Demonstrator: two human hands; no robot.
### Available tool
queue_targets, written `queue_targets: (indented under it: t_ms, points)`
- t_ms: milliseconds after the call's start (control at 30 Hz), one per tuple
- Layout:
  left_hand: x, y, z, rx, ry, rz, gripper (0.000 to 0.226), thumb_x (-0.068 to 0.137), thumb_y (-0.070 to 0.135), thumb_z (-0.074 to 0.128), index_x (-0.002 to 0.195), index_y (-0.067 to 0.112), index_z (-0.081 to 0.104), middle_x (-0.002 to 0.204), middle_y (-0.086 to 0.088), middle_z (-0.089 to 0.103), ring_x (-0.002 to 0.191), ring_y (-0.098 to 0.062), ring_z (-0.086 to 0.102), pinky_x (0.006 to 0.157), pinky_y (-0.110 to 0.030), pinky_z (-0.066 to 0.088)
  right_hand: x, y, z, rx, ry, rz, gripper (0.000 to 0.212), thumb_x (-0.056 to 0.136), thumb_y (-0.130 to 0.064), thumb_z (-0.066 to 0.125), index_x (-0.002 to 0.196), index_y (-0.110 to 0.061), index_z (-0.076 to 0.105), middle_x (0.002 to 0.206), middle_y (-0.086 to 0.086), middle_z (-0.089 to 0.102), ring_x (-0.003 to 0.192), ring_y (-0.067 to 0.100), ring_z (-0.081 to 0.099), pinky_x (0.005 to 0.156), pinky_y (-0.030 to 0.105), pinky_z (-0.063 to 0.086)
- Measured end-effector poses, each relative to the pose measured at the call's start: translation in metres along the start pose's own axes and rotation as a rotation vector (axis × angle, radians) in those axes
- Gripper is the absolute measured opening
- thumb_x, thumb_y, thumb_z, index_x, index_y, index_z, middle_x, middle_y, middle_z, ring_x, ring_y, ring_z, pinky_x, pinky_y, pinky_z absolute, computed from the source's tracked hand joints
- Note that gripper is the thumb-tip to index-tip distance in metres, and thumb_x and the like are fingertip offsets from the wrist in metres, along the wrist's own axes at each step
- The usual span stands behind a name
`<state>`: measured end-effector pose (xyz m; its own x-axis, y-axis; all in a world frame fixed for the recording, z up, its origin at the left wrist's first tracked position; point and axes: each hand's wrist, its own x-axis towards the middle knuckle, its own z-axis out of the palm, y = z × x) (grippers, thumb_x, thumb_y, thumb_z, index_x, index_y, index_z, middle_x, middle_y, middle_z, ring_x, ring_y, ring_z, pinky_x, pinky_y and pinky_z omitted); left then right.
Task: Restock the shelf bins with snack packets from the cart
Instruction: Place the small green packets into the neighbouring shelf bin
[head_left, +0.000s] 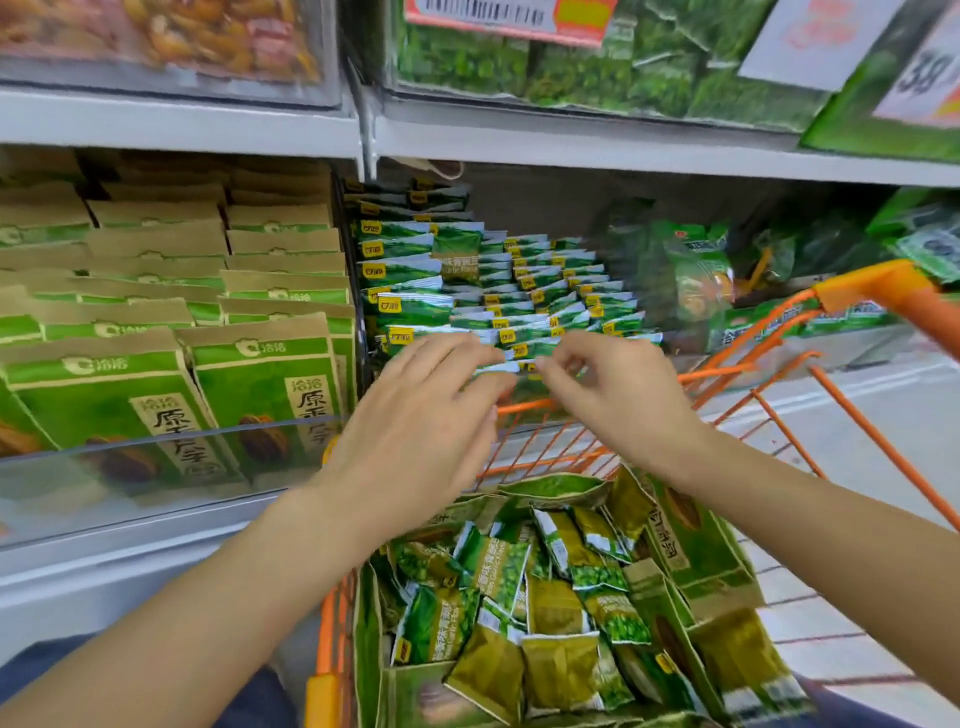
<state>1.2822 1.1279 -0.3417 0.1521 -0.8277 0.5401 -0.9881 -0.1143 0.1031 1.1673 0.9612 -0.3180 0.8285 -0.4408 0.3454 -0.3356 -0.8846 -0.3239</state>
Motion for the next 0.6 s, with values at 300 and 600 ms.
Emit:
queue_targets:
  t_ms: [300, 600]
  points:
    - [-0.021, 0.015, 0.012, -0.118, -0.276, 0.147, 0.031, 0.092, 0.03, 0.04, 0.092, 0.018, 0.069, 0.087, 0.003, 0.065, 0.079, -0.02, 0.064, 0.063, -0.033, 0.055, -0.071, 0.026, 0.013, -0.555, -0.41, -0.124, 0.025, 0.096, -0.032, 0.042, 0.097, -0.015, 0.061, 0.095, 0.004, 0.063, 0.088, 0.026, 0.064, 0.063, 0.032, 0.051]
    - [-0.02, 0.013, 0.015, -0.124, -0.364, 0.115, 0.04, 0.092, 0.033, 0.03, 0.094, 0.02, 0.068, 0.088, 0.004, 0.064, 0.08, -0.017, 0.064, 0.063, -0.034, 0.056, -0.075, 0.049, 0.024, -0.544, -0.689, 0.335, 0.025, 0.092, -0.013, 0.052, 0.117, -0.014, 0.051, 0.095, 0.008, 0.065, 0.09, 0.025, 0.064, 0.062, 0.031, 0.048]
